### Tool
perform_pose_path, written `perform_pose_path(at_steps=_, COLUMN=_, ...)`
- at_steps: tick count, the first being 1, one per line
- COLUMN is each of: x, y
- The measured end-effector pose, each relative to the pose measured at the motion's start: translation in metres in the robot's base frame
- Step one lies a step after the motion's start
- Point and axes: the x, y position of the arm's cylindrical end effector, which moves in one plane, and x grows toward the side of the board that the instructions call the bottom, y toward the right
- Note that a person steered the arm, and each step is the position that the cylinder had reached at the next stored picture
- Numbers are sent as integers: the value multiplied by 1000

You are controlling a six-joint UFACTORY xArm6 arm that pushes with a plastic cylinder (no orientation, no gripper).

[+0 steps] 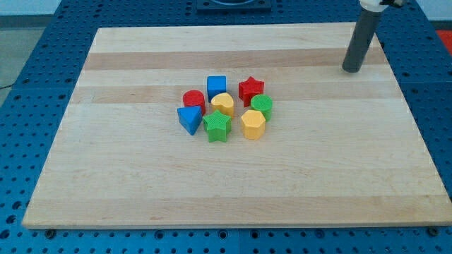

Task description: Move your arm diagonal to the green star

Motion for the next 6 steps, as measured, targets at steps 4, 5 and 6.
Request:
perform_pose_path(at_steps=4, x=155, y=-53)
perform_pose_path(at_steps=5, x=182, y=-124)
perform_pose_path(at_steps=6, x=184, y=-208)
